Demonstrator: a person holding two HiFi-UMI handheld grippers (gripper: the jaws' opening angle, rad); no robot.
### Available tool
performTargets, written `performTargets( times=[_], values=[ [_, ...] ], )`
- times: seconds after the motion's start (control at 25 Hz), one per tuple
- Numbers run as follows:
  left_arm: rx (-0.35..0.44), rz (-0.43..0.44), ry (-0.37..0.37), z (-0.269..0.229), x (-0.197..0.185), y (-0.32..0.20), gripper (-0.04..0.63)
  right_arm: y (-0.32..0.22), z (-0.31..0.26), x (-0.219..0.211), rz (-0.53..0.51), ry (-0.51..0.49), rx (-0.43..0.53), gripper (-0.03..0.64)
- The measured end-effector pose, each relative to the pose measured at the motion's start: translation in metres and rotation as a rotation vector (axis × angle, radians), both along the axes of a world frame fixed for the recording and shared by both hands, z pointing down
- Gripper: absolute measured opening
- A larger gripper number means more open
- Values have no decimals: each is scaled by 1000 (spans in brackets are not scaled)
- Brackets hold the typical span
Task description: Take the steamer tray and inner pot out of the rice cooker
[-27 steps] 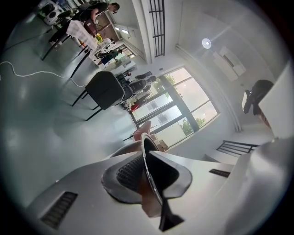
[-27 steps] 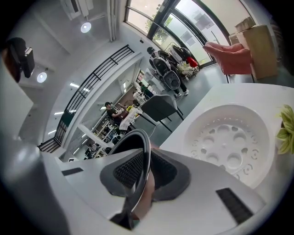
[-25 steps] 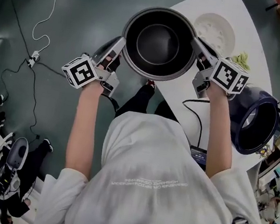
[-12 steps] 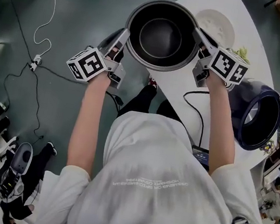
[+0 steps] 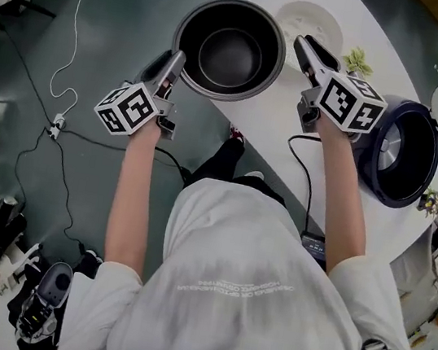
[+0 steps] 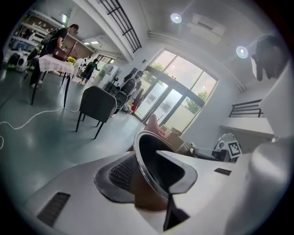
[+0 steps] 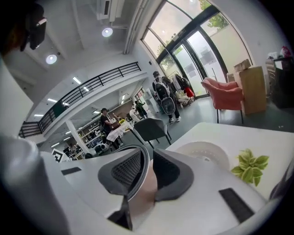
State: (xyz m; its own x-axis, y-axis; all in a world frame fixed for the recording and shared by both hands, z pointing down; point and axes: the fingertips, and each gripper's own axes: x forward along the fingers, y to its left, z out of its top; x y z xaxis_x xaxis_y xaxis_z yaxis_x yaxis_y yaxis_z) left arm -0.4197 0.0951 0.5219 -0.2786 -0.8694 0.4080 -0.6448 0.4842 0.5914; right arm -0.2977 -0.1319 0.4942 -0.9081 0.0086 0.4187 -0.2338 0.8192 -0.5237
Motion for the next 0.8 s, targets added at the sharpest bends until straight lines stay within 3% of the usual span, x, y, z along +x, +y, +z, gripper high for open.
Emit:
performTargets(
  times=[0.08, 0.28, 0.36, 0.48, 0.6, 0.8],
  values=[
    [-35, 5, -31, 0, 0, 2, 155, -1, -14, 18, -2, -20, 53, 100],
    [-50, -27, -7, 11, -5, 3, 144, -3, -47, 77, 53, -49, 117, 94],
    [-81, -66, -49, 10, -11, 7, 149, 2, -62, 100, 51, -61, 143, 84],
    [-168, -131, -198, 2, -23, 19, 186, 6, -84, 130, 48, -70, 224, 84],
    [-234, -85, -375, -12, -20, 6, 187, -2, -103, 168, 114, -76, 279, 83],
    [-177, 71, -565, -60, 16, -51, 179, -13, -121, 236, 269, -59, 338, 81]
  ],
)
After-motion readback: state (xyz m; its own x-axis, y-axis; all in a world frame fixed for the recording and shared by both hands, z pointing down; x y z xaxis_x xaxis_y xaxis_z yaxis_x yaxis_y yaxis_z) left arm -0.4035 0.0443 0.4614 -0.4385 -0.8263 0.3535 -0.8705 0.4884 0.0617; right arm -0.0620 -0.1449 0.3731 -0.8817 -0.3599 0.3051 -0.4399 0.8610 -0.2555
